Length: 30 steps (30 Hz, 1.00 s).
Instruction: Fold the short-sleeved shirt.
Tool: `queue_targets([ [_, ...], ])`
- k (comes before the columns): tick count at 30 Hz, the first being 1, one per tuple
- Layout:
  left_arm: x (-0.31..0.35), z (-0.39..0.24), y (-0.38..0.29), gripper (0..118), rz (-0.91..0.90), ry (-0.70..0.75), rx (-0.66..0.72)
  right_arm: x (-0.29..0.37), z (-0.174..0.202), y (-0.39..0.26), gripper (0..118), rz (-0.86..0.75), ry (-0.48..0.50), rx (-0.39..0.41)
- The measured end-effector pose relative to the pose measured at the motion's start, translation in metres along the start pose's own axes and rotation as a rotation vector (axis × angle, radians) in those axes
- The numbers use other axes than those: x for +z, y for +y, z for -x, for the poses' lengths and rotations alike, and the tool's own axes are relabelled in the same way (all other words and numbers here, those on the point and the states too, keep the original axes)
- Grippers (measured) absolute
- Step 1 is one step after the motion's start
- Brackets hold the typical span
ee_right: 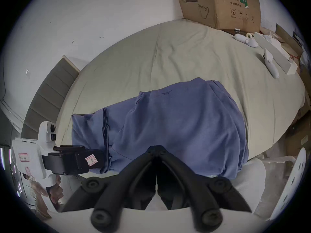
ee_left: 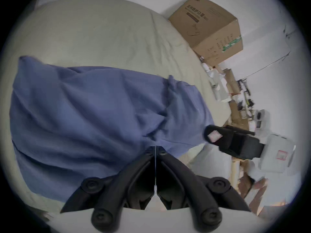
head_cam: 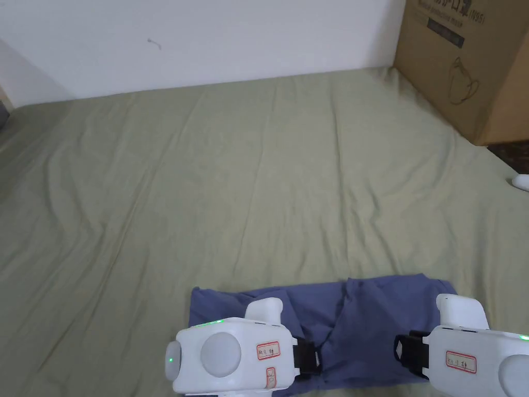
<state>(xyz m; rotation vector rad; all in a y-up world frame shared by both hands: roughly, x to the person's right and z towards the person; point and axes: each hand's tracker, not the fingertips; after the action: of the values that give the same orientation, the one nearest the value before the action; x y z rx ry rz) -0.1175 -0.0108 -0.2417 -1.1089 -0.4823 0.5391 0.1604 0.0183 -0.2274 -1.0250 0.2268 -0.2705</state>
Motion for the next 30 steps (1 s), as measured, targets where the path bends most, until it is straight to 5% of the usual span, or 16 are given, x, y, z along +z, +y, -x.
queue_targets([
  [10,0.049,0.018,0.023,0,-0.107,-0.060,-0.002,0.011,0.015,0.007,0,-0.016,0.001,0.043],
  [21,0.156,0.155,0.004,4,-0.285,-0.066,0.274,-0.004,0.041,0.012,0,0.003,0.034,0.076],
  [23,0.152,0.162,0.001,32,-0.272,-0.062,0.263,-0.007,0.048,0.013,0,0.011,0.039,0.089],
  [25,0.140,0.168,0.002,96,-0.199,-0.060,0.247,-0.009,0.055,0.014,0,0.016,0.039,0.106],
  [26,0.131,0.170,0.002,118,-0.173,-0.077,0.255,-0.009,0.057,0.014,0,0.018,0.042,0.111],
  [30,0.100,0.176,0.005,114,-0.121,-0.152,0.299,-0.011,0.065,0.015,0,0.031,0.044,0.128],
])
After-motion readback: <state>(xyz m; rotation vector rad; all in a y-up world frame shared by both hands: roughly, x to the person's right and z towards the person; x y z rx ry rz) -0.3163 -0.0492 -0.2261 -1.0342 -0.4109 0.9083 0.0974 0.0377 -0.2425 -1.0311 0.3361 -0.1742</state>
